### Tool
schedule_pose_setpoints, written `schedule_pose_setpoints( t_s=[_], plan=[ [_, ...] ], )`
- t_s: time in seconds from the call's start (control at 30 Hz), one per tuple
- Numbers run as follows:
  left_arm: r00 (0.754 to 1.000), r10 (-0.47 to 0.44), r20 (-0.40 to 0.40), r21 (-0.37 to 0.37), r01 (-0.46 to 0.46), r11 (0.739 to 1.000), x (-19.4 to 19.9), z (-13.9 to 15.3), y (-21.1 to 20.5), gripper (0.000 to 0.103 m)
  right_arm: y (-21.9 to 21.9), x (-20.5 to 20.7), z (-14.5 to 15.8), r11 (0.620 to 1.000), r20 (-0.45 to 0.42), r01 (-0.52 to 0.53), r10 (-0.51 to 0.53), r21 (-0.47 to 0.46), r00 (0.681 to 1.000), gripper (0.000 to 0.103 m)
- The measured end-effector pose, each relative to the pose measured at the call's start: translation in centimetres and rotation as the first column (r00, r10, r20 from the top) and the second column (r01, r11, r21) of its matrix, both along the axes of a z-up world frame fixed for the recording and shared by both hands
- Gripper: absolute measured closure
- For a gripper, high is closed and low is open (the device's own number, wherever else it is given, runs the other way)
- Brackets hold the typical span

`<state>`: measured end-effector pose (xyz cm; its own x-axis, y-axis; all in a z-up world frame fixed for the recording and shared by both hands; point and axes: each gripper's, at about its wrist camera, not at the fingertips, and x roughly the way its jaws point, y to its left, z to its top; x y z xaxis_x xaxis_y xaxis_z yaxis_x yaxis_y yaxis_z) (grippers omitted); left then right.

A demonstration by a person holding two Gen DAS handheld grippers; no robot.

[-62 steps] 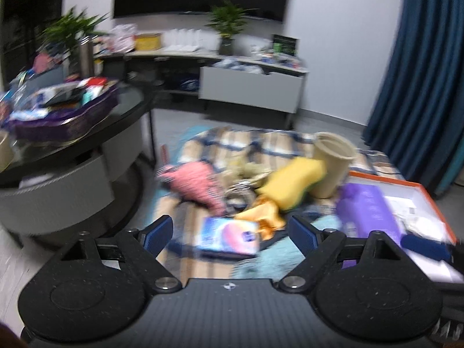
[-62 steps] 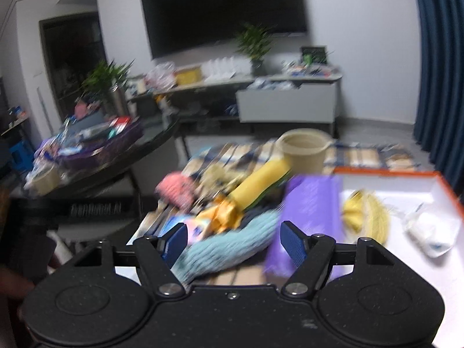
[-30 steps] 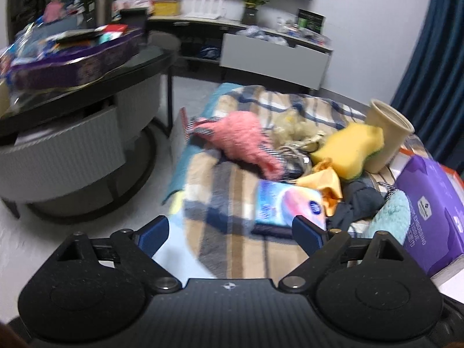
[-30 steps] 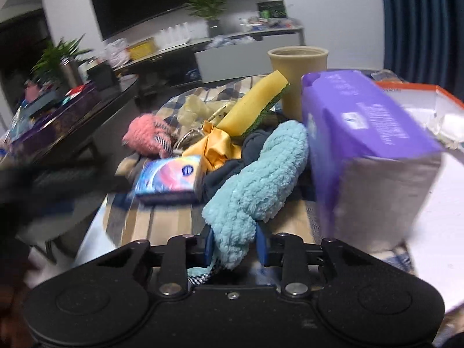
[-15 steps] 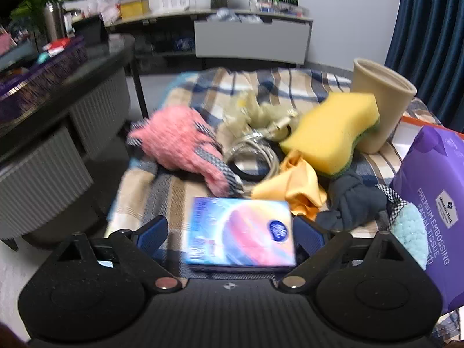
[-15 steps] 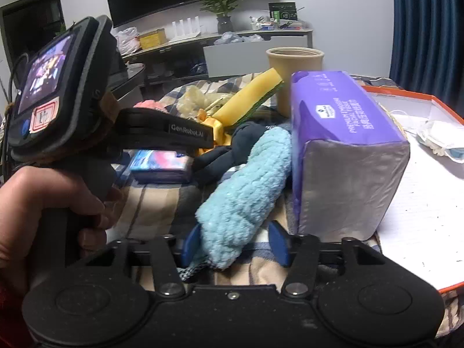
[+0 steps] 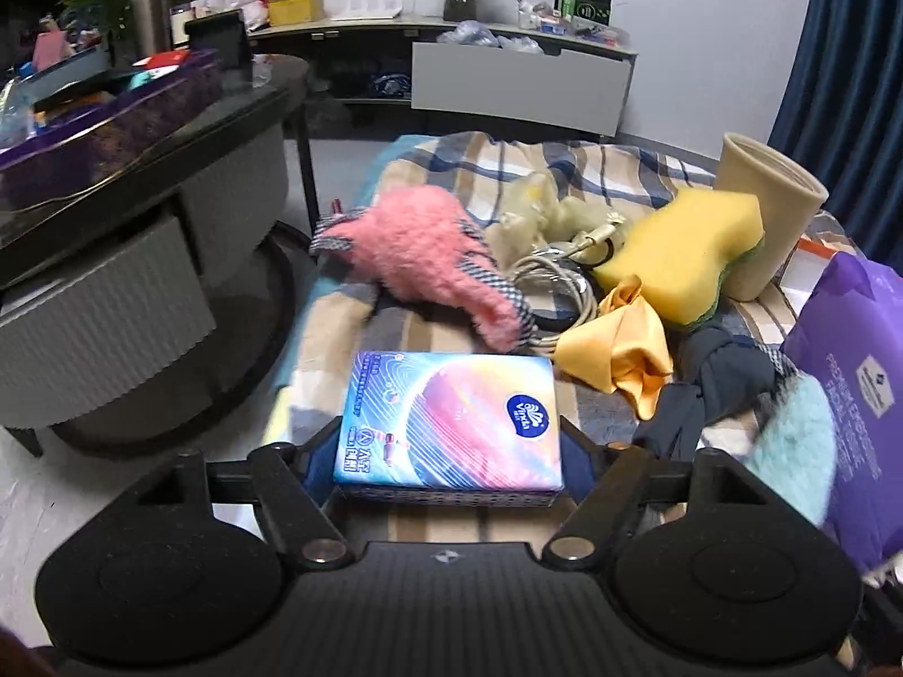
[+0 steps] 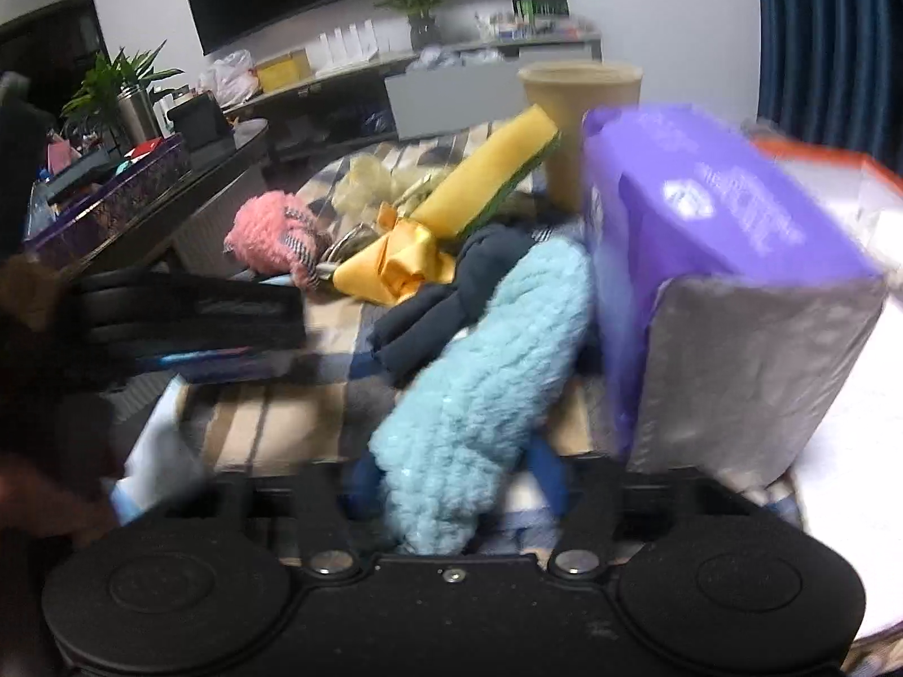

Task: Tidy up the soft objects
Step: 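Grasp the light-blue sock with the right gripper while the left grasps the tissue pack, then carry the sock and tissue pack with both grippers over the white box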

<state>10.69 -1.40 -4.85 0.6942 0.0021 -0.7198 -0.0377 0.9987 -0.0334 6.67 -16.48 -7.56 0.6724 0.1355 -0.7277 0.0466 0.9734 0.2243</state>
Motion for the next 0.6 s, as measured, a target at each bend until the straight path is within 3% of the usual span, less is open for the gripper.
schedule_pose_setpoints(
  t_s=[0.17, 0.43, 0.6],
  plan=[
    [1.0, 0.015, 0.018, -0.012, -0.015, 1.0, -2.1, 1.1, 0.9, 0.028, -0.4, -1.3, 1.1, 0.999, 0.058, -0.035, 0.035, -0.002, 0.998, 0.063],
    [0.997, 0.033, 0.073, -0.041, -0.03, 0.999, -4.6, 3.5, 0.9, 0.028, -0.1, -3.3, 5.2, 0.988, 0.232, -0.137, 0.148, -0.065, 0.961, 0.064],
    [0.993, 0.021, 0.113, -0.058, -0.014, 0.998, -5.2, 5.3, 0.1, 0.028, -1.6, -3.1, 7.4, 0.977, 0.272, -0.205, 0.211, -0.052, 0.939, 0.064]
  ],
)
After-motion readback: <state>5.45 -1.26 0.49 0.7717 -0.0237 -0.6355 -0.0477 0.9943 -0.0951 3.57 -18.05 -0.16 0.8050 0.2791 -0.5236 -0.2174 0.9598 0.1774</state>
